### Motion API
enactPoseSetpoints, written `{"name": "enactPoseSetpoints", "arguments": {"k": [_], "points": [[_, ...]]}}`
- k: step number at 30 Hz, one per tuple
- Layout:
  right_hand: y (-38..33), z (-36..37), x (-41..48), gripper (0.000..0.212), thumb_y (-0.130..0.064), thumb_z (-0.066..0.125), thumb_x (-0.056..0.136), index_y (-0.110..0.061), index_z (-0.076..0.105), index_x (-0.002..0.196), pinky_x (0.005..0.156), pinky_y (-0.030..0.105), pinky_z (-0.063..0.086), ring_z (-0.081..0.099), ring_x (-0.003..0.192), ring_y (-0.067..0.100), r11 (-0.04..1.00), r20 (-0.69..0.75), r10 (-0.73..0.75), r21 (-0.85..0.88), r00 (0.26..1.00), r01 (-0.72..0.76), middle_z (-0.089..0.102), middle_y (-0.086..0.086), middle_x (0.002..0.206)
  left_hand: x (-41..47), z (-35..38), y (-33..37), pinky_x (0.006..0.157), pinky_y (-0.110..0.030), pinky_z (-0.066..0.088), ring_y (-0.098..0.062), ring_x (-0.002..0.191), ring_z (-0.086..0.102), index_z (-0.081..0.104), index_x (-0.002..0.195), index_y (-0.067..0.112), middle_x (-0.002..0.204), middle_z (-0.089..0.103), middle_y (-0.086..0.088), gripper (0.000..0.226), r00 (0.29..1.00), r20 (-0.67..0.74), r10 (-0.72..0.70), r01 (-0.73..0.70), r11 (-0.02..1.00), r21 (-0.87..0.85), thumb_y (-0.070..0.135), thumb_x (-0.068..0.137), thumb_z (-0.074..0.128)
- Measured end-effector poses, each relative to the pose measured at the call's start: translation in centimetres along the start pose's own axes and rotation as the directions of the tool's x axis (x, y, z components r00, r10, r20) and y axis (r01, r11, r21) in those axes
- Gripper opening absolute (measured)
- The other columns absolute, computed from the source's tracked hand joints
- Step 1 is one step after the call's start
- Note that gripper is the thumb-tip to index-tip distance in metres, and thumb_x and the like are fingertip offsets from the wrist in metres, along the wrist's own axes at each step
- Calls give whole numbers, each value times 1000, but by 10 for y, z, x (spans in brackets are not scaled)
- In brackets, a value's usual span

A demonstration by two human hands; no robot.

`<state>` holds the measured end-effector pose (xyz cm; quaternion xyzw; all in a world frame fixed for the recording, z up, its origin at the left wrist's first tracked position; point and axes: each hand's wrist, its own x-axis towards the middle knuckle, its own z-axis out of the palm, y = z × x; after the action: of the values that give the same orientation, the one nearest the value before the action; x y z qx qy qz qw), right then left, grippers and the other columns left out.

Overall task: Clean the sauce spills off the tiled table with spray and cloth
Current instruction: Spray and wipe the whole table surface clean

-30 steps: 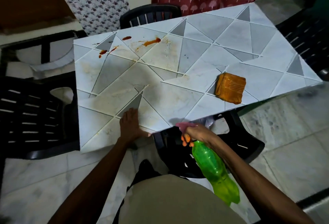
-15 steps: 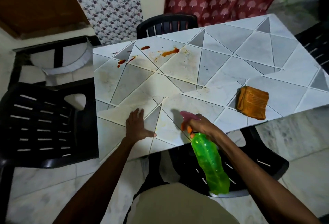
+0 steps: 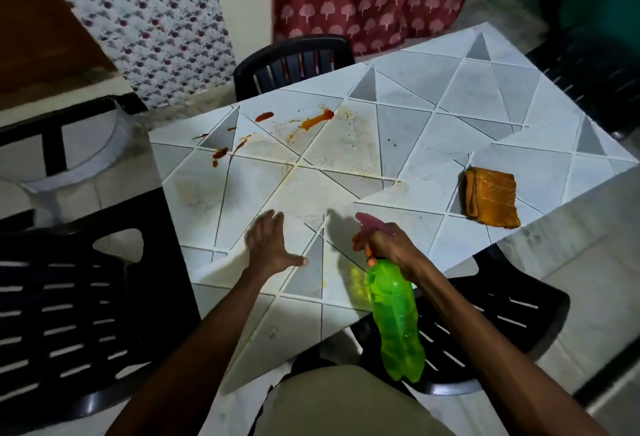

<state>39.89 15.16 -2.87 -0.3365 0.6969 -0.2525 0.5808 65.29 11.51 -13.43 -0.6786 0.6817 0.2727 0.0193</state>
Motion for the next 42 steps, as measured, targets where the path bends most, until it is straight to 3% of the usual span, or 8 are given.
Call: {"name": "enactPoseSetpoints", "arguments": {"k": [7, 18, 25, 28, 30, 33, 38, 42], "points": [[23, -51, -12, 55, 5, 49, 76, -31, 74, 109, 46, 27, 47, 63, 61, 29, 979, -268, 119, 195, 956, -67, 69, 14, 72, 26, 11, 38, 118, -49, 10, -26, 150, 4, 16, 156, 21, 163, 8, -4, 130, 983, 40, 178, -180, 982, 54, 67, 54, 83], [76, -128, -41, 53, -29, 59, 59, -28, 75, 110, 69, 41, 60, 68, 58, 24, 981, -336, 191, 34, 923, -190, 74, 13, 68, 28, 44, 127, 118, -46, 7, -26, 150, 3, 17, 155, 23, 163, 7, -2, 126, 965, 65, 253, -258, 963, 77, 68, 56, 80], [88, -180, -20, 48, -35, 54, 61, -26, 76, 103, 78, 43, 63, 73, 60, 24, 962, -182, 231, -102, 956, -252, 75, 6, 69, 27, 69, 180, 119, -46, 8, -25, 150, 1, 16, 155, 23, 162, 6, -3, 127, 983, 77, 165, -172, 980, 101, 67, 56, 81], [88, -196, -28, 26, -28, 56, 83, -37, 73, 102, 66, 29, 61, 72, 57, 16, 954, -33, 210, -210, 977, -213, 72, -8, 66, 29, 76, 195, 119, -47, 10, -27, 150, 2, 16, 155, 22, 162, 7, -5, 129, 991, 74, 115, -122, 988, 96, 67, 55, 82], [94, -205, -28, 25, -17, 56, 86, -25, 76, 99, 59, 27, 59, 68, 53, 15, 954, 45, 202, -235, 978, -186, 70, -8, 67, 30, 77, 204, 118, -47, 14, -29, 150, 7, 18, 155, 20, 163, 9, -7, 128, 994, 64, 85, -92, 990, 109, 65, 54, 84], [104, -211, -26, 50, -28, 52, 71, -5, 75, 109, 73, 41, 64, 71, 58, 24, 940, 153, 205, -305, 967, -151, 67, 6, 64, 29, 76, 213, 117, -48, 19, -30, 149, 14, 23, 154, 18, 162, 16, -9, 125, 999, 17, 29, -30, 994, 104, 60, 55, 86], [105, -240, -19, 44, -12, 50, 72, -19, 78, 106, 63, 34, 62, 71, 64, 27, 969, 180, 172, -207, 968, -134, 67, 9, 68, 31, 81, 233, 116, -51, 20, -32, 148, 16, 20, 155, 15, 162, 15, -10, 128, 999, 13, 35, -36, 997, 64, 60, 55, 86], [91, -292, -3, 40, -12, 57, 79, -25, 76, 112, 57, 32, 54, 60, 51, 19, 993, 101, 121, -16, 987, -120, 69, 7, 70, 46, 85, 264, 117, -51, 19, -31, 149, 16, 19, 156, 17, 163, 14, -9, 154, 996, 64, 66, -67, 998, 22, 95, 29, 58]]}}
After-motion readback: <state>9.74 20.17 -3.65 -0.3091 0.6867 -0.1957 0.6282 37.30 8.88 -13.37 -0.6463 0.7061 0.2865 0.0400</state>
